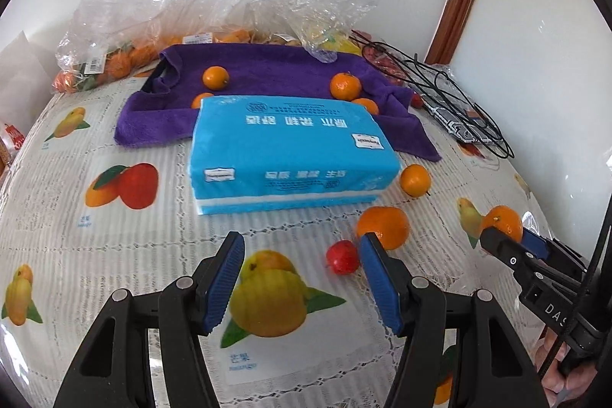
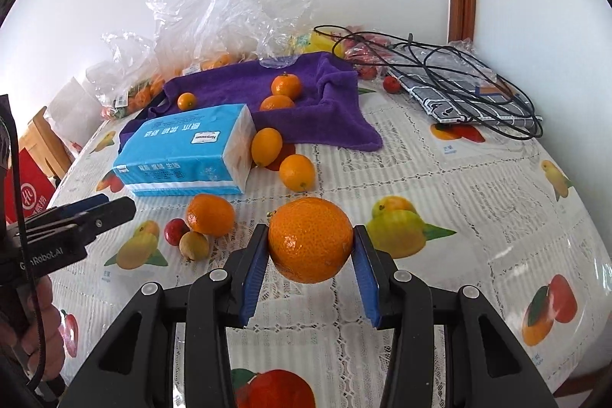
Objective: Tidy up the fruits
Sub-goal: 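Grasp the red cherry tomato with the left gripper while the right gripper holds an orange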
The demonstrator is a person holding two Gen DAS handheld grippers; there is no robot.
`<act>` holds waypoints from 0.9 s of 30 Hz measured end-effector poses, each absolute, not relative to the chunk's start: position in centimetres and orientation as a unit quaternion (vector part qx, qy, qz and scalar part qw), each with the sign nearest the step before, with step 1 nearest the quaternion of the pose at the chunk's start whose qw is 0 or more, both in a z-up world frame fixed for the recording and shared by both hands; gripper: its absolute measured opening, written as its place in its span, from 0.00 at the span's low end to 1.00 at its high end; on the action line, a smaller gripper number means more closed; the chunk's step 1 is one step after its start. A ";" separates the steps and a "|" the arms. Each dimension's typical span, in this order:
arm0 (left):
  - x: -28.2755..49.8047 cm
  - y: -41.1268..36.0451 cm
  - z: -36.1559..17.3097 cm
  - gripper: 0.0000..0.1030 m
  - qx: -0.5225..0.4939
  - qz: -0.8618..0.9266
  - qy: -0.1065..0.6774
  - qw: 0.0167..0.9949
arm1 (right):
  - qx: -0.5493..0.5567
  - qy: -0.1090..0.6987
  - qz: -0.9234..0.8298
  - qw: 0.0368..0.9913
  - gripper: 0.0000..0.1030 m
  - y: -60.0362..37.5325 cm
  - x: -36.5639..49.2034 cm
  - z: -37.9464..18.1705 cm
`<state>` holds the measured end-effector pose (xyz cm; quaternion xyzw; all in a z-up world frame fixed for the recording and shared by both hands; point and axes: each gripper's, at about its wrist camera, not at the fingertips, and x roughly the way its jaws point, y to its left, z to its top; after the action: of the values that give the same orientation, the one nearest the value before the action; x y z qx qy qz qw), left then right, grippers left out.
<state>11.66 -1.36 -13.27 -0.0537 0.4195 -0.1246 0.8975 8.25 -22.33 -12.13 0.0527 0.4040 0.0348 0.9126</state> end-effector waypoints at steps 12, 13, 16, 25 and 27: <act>12.8 -3.7 -15.4 0.40 -0.045 -0.144 0.450 0.880 | 0.056 0.410 0.028 0.910 0.42 -23.3 8.2 -13.2; 12.9 -3.8 -15.6 0.39 -0.046 -0.145 0.451 0.880 | 0.056 0.411 0.029 0.910 0.42 -23.3 8.2 -13.3; 13.1 -4.0 -15.9 0.36 -0.048 -0.148 0.454 0.877 | 0.060 0.415 0.030 0.907 0.42 -23.2 8.4 -13.6; 13.0 -3.7 -16.4 0.24 -0.031 -0.141 0.454 0.879 | 0.053 0.425 0.046 0.903 0.42 -22.0 9.0 -14.6; 12.9 -3.2 -16.4 0.24 -0.028 -0.133 0.450 0.882 | 0.048 0.426 0.049 0.902 0.42 -21.6 9.2 -14.8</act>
<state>12.93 -3.19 -16.38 -0.0279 0.4503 -0.1333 0.8824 9.20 -21.64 -14.81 0.0482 0.4258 0.0491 0.9022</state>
